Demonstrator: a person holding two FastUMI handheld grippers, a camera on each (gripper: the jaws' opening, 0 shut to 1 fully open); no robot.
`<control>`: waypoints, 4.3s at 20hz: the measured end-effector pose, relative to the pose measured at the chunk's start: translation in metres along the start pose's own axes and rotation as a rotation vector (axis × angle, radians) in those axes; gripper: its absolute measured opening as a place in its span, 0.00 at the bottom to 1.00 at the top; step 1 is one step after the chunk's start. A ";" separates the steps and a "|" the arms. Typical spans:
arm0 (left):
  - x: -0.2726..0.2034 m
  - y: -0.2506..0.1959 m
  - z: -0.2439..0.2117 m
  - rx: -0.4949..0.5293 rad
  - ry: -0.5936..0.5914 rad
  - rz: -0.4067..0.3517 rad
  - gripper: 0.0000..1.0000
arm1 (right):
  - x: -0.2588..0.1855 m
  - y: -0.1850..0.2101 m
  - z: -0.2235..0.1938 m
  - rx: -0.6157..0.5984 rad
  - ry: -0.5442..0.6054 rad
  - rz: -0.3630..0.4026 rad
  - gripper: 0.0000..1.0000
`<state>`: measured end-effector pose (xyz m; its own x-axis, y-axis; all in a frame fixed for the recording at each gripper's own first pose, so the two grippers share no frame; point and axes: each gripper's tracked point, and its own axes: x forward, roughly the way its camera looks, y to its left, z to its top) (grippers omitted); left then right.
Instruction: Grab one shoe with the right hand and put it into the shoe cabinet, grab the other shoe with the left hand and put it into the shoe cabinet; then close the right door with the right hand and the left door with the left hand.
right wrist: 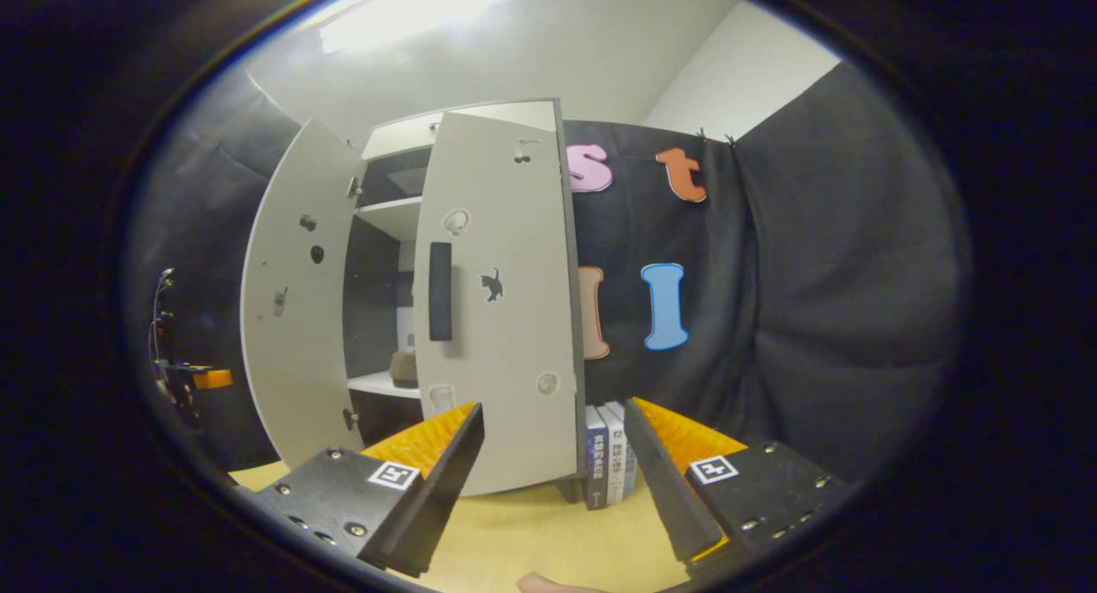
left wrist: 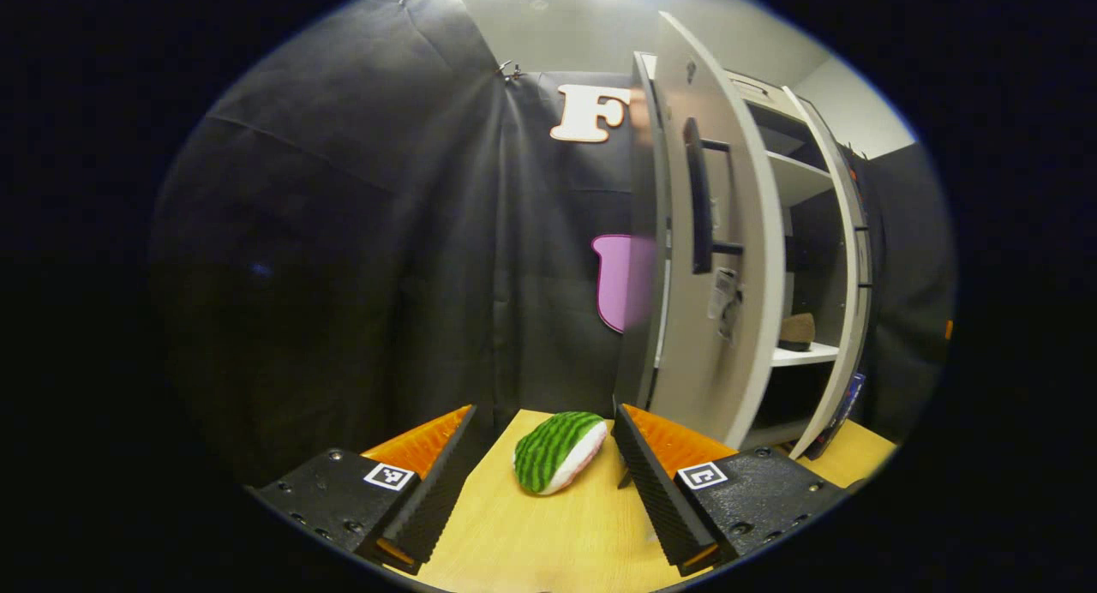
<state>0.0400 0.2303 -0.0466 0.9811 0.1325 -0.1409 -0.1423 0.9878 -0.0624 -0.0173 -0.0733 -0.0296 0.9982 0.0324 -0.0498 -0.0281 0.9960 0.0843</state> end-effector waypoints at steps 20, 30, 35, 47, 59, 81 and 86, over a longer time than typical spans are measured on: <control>0.051 -0.026 0.123 0.098 -0.038 -0.094 0.92 | -0.054 -0.035 -0.014 0.082 -0.028 -0.180 0.99; 0.040 -0.074 0.125 0.080 0.000 -0.140 0.83 | -0.058 -0.031 -0.021 0.025 -0.029 -0.184 0.99; 0.036 -0.097 0.121 0.061 -0.006 -0.166 0.82 | -0.053 -0.008 -0.024 -0.003 -0.014 -0.126 0.98; 0.035 -0.178 0.127 0.029 -0.076 -0.231 0.88 | -0.050 0.021 -0.016 -0.015 -0.011 -0.062 0.98; 0.028 -0.218 0.118 0.028 -0.069 -0.237 0.88 | -0.035 0.048 -0.001 -0.053 -0.001 -0.021 0.99; -0.102 -0.191 0.058 0.076 -0.133 -0.217 0.91 | -0.027 0.092 0.012 -0.011 -0.045 0.049 0.99; -0.122 -0.208 0.073 0.076 -0.177 -0.280 0.92 | -0.031 0.094 0.013 -0.006 -0.043 0.061 0.98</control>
<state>-0.0408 0.0150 0.0556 0.9893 -0.1389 0.0454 0.1390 0.9903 0.0000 -0.0505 0.0184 -0.0076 0.9960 0.0893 -0.0015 -0.0889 0.9928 0.0800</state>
